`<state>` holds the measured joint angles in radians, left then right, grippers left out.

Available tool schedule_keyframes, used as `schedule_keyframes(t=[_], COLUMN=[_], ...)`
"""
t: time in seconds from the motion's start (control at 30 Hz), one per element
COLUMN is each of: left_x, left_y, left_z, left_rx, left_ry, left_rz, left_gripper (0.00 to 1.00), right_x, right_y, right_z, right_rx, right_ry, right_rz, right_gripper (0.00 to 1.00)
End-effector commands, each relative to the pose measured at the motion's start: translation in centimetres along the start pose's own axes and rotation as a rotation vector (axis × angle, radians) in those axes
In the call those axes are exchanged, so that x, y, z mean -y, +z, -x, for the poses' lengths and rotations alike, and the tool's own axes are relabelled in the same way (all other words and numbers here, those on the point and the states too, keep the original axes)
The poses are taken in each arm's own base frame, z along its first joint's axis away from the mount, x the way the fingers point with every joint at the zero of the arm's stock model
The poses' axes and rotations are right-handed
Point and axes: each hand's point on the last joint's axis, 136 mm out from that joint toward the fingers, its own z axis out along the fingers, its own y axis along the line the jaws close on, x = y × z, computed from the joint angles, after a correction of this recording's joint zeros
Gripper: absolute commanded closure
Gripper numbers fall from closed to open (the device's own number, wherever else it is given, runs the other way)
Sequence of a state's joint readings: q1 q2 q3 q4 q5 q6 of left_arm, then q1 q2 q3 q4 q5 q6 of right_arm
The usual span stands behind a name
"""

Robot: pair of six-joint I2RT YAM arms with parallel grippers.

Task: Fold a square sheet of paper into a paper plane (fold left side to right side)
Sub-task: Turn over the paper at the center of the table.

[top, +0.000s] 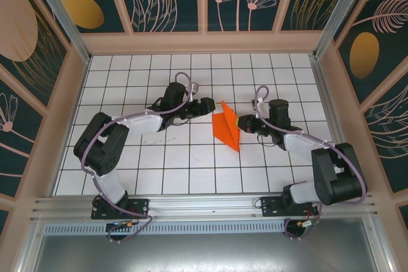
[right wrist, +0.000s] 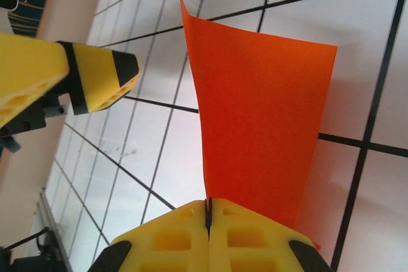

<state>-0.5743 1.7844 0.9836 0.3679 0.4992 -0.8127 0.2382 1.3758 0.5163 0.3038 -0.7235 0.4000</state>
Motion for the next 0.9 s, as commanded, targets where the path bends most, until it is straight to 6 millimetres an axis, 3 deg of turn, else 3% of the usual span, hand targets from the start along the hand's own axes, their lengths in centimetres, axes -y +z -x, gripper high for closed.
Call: schedule_keyframes(t=[0.0,0.2,0.57,0.87], left_x=[2.9,4.7,5.5,7.3], left_y=[-0.3,-0.5,1.9,1.8], left_z=[-0.1,-0.2,-1.7,-0.9], left_rx=[0.005,-0.001,-0.079,-0.065], left_ry=[0.018,0.006,-0.027,0.0], left_rz=[-0.166,-0.289,-0.383,-0.453], left_gripper=[0.23,0.22,0.23,0.4], right_x=[-2.2,-4.4,-4.9,-5.0], right_y=[-0.7,-2.0,-2.2,-2.3], right_z=[0.2,1.2,1.0,0.6], right_rx=[0.01,0.06,0.051,0.035], right_ry=[-0.02,-0.039,-0.012,0.011], right_rz=[0.127,0.2,0.235,0.252], right_gripper=[1.0,1.0,1.0,1.0])
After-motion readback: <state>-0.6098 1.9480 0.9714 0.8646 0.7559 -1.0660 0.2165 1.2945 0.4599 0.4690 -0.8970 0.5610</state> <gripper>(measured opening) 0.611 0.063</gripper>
